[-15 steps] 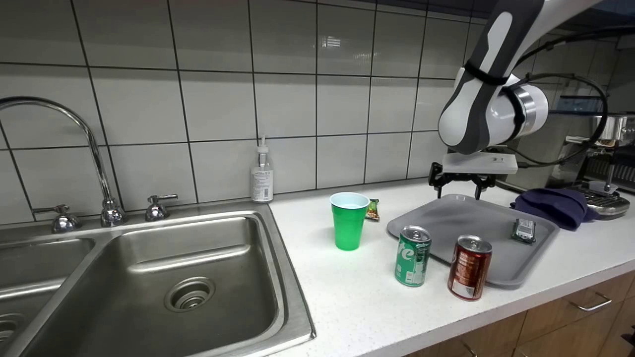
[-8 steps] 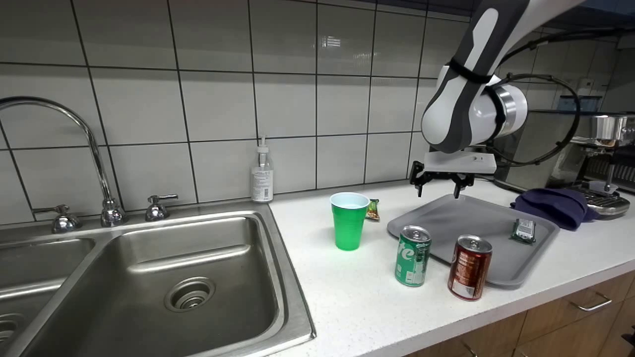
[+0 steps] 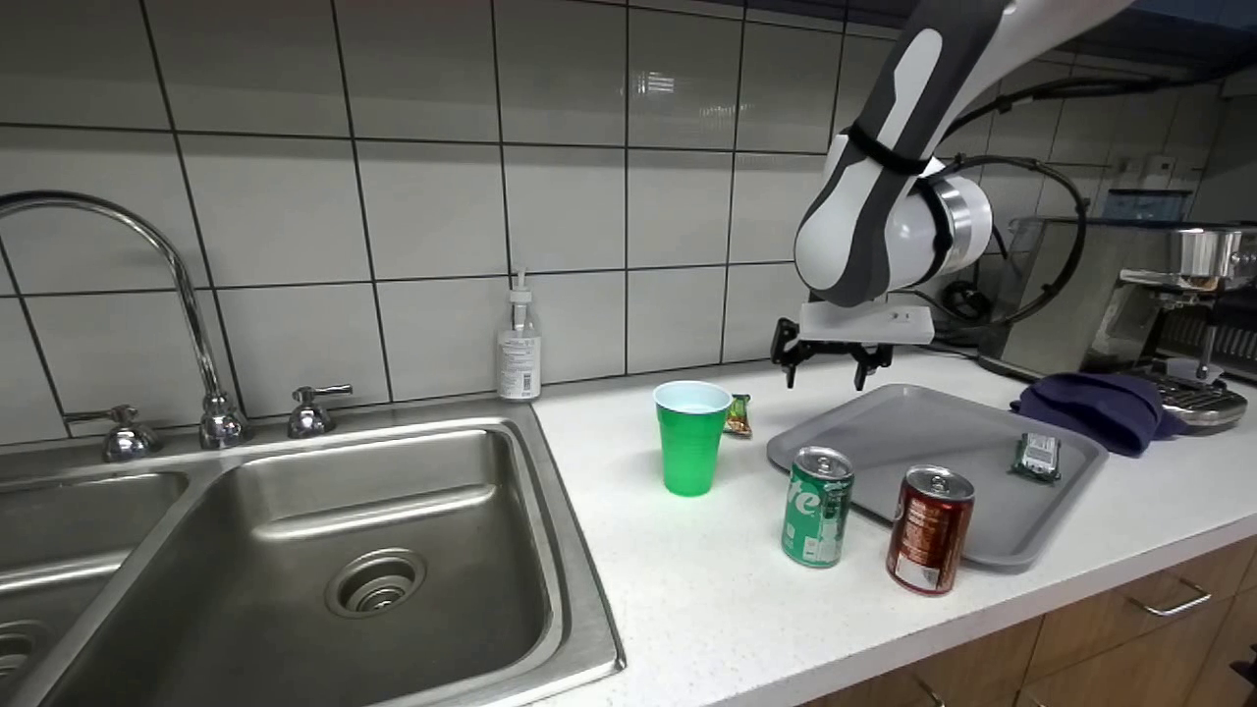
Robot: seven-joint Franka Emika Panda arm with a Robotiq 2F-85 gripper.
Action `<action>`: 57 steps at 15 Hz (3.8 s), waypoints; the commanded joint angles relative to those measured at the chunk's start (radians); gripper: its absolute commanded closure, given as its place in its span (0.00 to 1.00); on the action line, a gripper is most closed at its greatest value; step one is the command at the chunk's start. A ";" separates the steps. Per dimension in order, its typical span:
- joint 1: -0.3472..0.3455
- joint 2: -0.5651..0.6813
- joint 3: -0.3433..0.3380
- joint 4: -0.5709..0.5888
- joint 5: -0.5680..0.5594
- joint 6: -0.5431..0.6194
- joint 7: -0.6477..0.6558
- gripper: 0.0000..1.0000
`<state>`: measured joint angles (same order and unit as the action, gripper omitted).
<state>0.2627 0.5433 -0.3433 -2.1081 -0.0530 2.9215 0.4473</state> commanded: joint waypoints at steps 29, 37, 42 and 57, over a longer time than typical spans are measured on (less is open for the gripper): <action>0.019 0.303 0.063 0.406 0.033 -0.102 0.024 0.00; 0.019 0.334 0.063 0.445 0.031 -0.116 0.029 0.00; 0.018 0.342 0.064 0.457 0.031 -0.120 0.028 0.51; 0.015 0.292 0.067 0.402 0.029 -0.102 0.019 0.87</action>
<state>0.2736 0.8689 -0.2717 -1.6840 -0.0324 2.8328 0.4618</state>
